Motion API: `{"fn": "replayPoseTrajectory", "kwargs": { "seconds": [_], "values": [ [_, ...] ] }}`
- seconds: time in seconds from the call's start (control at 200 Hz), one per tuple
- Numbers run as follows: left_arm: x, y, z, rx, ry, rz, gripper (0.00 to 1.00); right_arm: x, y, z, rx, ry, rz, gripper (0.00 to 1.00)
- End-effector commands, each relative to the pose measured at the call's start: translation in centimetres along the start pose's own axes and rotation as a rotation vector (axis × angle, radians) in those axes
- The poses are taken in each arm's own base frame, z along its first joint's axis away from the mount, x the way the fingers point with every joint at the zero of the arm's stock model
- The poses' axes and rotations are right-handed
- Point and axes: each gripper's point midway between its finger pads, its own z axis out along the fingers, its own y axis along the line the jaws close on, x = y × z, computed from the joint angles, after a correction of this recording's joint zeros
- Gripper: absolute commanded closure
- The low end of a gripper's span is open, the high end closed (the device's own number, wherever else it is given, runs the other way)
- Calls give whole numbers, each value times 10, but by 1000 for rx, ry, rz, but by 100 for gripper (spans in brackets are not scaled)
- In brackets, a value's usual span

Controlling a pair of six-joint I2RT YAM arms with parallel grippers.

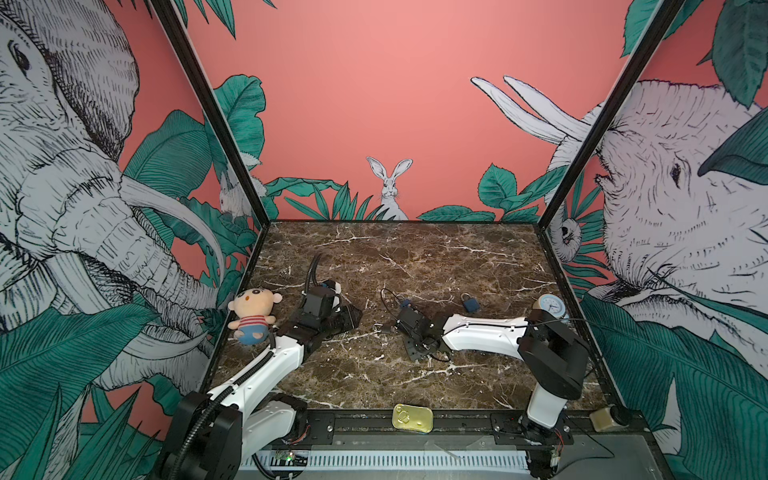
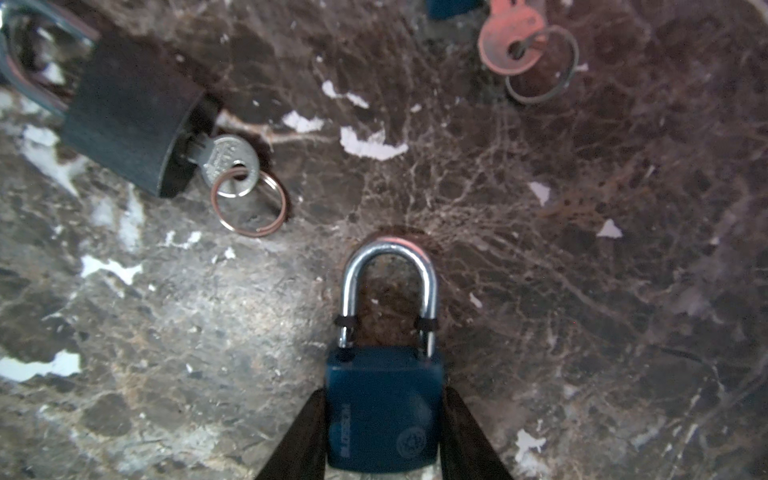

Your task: Lock with the key

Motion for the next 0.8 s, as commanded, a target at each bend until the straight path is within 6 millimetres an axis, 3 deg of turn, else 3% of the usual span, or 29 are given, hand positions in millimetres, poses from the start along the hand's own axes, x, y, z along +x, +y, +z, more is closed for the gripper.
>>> {"fn": "replayPoseTrajectory", "kwargs": {
  "seconds": [0.0, 0.325, 0.46, 0.505, 0.58, 0.795],
  "values": [
    [-11, -8, -3, 23, -26, -3, 54, 9, -1, 12, 24, 36, -9, 59],
    [-14, -9, -3, 25, -29, -3, 54, 6, 4, 13, 17, 42, -25, 55],
    [-15, -11, -3, 28, -29, -1, 54, 7, 3, 14, 25, 47, -28, 63],
    [-15, -11, -3, 28, -28, 0, 54, 6, 1, 13, 31, 46, -28, 70],
    [-15, -12, -3, 31, -24, 4, 55, 5, -2, 8, 41, 31, -29, 78],
    [-11, -28, -2, 96, 42, 67, 62, -11, -3, -26, 12, -46, -80, 81]
  ]
}}
